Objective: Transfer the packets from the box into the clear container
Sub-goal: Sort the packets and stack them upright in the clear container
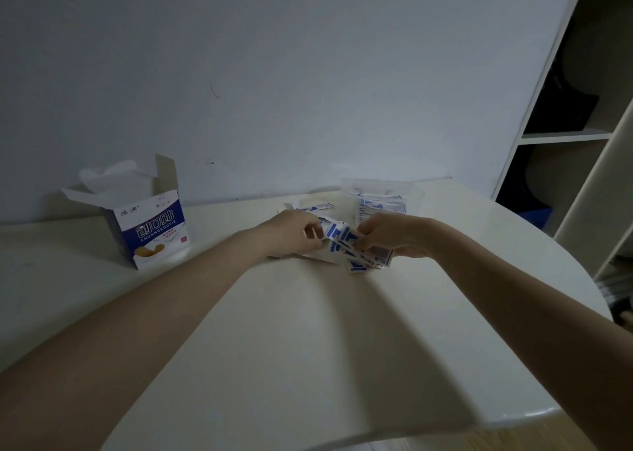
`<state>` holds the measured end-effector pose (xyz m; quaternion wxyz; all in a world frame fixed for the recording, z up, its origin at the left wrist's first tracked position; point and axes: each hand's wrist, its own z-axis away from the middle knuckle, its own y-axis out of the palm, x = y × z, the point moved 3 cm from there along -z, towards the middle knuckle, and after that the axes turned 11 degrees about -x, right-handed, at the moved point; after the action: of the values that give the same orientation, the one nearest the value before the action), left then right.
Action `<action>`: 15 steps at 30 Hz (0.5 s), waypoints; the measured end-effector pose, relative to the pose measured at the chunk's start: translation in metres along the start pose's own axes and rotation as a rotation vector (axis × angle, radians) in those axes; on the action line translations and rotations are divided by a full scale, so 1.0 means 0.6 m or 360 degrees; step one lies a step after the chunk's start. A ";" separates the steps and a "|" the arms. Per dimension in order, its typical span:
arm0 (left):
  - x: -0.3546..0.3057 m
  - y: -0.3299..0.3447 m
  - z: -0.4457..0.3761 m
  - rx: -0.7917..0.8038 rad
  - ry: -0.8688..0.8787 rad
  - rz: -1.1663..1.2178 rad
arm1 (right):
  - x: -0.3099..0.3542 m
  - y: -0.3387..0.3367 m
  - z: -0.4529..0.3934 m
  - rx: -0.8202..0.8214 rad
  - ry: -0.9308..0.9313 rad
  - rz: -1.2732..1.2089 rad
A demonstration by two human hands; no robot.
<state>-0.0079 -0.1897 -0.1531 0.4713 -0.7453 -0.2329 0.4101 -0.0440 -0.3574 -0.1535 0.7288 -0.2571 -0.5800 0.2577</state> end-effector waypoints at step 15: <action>-0.062 0.050 -0.030 0.0278 0.0039 0.0064 | -0.018 -0.023 0.005 -0.0007 -0.0165 0.0033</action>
<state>-0.0147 -0.2398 -0.1611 0.5290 -0.7109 -0.1755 0.4290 -0.0479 -0.3746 -0.1514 0.6945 -0.2510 -0.6148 0.2771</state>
